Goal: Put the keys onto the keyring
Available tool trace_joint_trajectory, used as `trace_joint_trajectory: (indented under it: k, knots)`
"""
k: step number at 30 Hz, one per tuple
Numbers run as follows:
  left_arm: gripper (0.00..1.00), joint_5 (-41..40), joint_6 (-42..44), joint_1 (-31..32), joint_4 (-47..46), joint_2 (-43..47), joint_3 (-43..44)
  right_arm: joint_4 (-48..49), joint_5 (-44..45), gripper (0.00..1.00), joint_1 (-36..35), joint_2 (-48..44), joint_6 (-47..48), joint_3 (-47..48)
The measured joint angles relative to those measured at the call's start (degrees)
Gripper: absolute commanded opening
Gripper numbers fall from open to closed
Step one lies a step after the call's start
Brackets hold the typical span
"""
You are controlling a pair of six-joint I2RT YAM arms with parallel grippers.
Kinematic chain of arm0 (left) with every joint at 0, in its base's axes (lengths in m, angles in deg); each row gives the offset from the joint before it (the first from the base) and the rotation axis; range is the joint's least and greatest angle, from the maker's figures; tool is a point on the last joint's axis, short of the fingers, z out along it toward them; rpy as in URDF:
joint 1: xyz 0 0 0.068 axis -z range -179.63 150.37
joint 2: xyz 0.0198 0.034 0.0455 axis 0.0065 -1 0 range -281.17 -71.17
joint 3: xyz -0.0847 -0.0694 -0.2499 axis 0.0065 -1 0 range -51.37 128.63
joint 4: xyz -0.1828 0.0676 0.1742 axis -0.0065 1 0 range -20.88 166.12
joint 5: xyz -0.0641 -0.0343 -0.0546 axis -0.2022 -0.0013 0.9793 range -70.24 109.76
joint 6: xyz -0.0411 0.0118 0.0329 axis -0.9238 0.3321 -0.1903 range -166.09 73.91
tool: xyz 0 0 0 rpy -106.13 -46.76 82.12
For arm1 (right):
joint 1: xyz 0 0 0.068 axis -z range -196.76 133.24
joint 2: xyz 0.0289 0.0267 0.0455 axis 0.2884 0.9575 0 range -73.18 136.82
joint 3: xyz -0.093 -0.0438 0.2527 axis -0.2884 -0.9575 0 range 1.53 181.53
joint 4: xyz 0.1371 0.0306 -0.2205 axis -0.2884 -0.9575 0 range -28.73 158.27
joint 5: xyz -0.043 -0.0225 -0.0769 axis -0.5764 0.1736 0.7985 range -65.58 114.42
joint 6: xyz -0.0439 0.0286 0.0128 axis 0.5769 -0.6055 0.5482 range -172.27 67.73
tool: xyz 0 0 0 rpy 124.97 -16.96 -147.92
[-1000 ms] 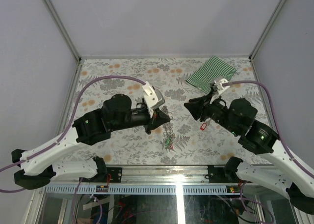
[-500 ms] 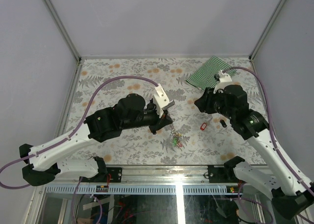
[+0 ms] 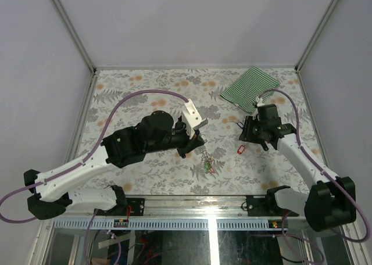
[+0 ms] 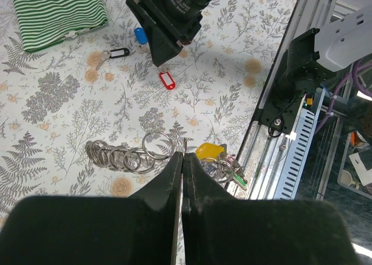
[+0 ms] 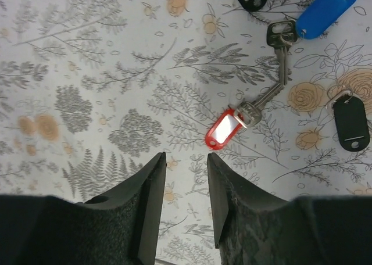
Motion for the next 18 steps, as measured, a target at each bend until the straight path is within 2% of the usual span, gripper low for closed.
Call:
trace_joint_trajectory:
  k: [9,18]
  knots:
    - [0.00,-0.02,-0.07,-0.02,0.02,0.00,0.02,0.85,1.33,0.44,1.97,13.20,7.37,0.17]
    - [0.00,0.42,-0.24,0.00,0.46,-0.48,1.14,3.06,-1.81,0.45,4.55,20.85,10.60,2.19]
